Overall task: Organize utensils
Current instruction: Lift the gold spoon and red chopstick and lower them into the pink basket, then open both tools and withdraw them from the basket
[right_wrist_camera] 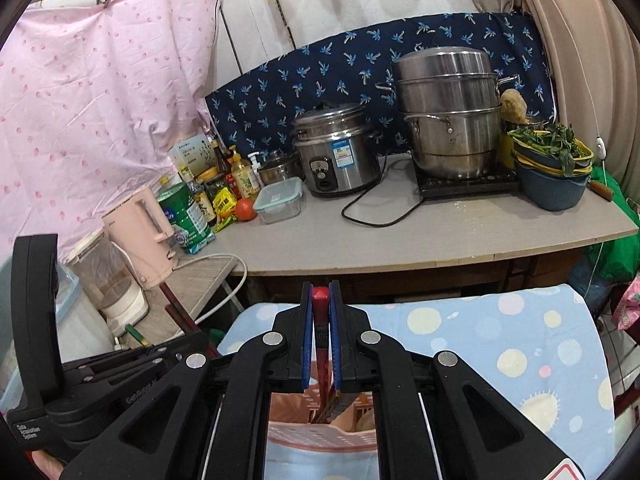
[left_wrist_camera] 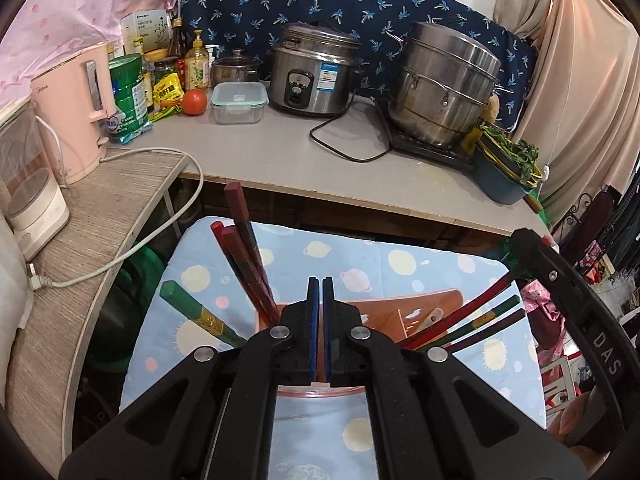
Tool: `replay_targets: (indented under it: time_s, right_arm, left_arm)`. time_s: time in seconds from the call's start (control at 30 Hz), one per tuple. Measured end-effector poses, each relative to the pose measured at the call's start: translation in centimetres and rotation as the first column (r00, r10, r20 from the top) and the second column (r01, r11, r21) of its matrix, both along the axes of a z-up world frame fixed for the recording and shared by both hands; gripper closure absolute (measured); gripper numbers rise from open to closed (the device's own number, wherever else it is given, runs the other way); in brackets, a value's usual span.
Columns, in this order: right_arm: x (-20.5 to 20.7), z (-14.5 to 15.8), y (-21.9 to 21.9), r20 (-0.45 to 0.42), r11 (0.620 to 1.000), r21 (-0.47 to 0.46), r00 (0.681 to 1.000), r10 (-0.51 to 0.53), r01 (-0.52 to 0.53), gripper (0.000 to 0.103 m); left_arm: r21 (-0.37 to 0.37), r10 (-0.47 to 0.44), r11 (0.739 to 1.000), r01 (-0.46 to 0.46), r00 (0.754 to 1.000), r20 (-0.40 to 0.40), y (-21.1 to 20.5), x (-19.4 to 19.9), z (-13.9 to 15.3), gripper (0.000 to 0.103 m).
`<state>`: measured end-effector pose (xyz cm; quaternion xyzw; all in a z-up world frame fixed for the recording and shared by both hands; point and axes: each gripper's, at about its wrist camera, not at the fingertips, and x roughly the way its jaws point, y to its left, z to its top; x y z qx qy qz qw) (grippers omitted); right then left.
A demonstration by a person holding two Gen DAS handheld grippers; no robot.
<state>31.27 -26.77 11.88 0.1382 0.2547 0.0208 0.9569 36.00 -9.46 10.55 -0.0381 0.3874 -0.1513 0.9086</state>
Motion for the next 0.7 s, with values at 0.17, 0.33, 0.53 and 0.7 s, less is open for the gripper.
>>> replay_targets:
  time_s: [0.17, 0.33, 0.53, 0.7]
  right_arm:
    - [-0.4, -0.4, 0.1, -0.007, 1.000, -0.007, 1.000, -0.001, 0.001, 0.088]
    - [-1.7, 0.2, 0.1, 0.022, 1.000, -0.016, 1.000, -0.012, 0.013, 0.075]
    - [-4.1, 1.5, 0.3, 0.045, 1.000, -0.019, 0.999, -0.003, 0.004, 0.064]
    - [-6.9, 2.0, 0.6, 0.042, 0.999, -0.035, 0.999, -0.003, 0.004, 0.055]
  left_arm:
    - [0.014, 0.013, 1.000, -0.013, 1.000, 0.014, 0.0, -0.4, 0.1, 0.088]
    - [0.032, 0.033, 0.999, -0.035, 0.998, 0.054, 0.3, -1.6, 0.6, 0.067]
    - [0.049, 0.046, 0.997, -0.051, 0.995, 0.088, 0.7, -3.9, 1.6, 0.056]
    - [0.087, 0.059, 0.994, -0.071, 0.990, 0.126, 0.8, -6.4, 2.1, 0.041]
